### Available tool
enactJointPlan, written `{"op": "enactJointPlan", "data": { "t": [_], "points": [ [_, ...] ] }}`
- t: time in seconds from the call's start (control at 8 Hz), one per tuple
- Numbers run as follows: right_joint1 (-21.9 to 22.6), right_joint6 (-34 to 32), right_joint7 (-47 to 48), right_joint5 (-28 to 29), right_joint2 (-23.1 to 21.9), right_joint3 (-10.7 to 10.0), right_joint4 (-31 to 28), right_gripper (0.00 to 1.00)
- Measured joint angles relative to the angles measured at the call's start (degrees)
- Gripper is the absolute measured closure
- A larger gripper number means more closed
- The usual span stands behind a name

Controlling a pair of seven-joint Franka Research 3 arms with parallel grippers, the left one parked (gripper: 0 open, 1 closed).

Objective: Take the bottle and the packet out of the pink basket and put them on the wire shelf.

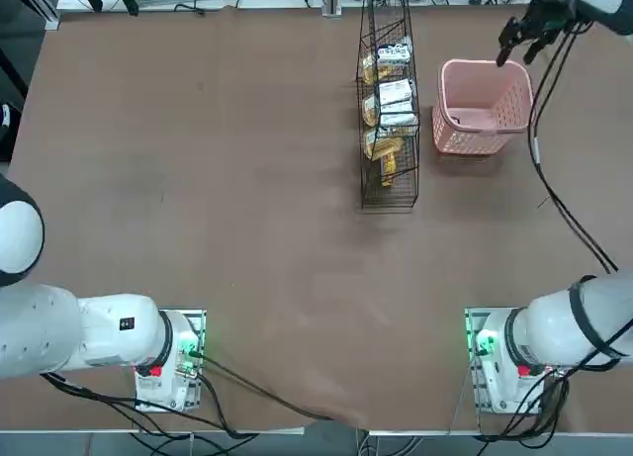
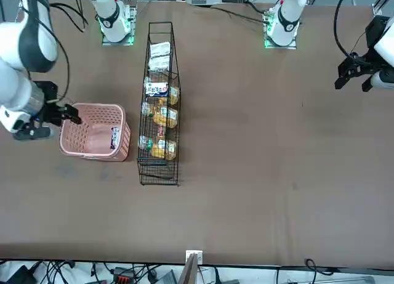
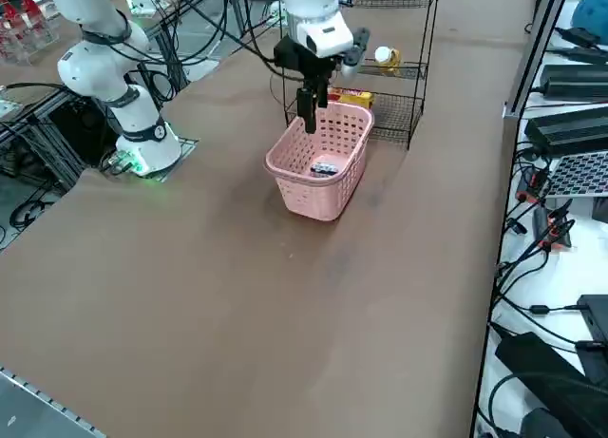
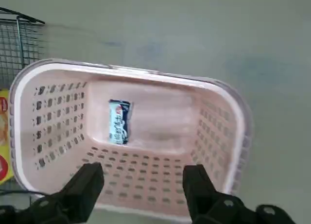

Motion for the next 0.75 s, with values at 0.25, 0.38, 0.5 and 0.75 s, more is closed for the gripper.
{"op": "enactJointPlan", "data": {
  "t": [0.25,0.38,0.5,0.75],
  "points": [
    [0.1,6.9,0.4,1.6,0.7,0.9,-4.7,0.03],
    [0.1,10.9,0.7,1.6,1.2,1.7,-7.1,0.04],
    [0.1,14.5,1.1,1.6,1.6,2.4,-9.5,0.05],
    [0.2,20.2,2.5,1.6,2.2,3.6,-13.8,0.05]
  ]
}}
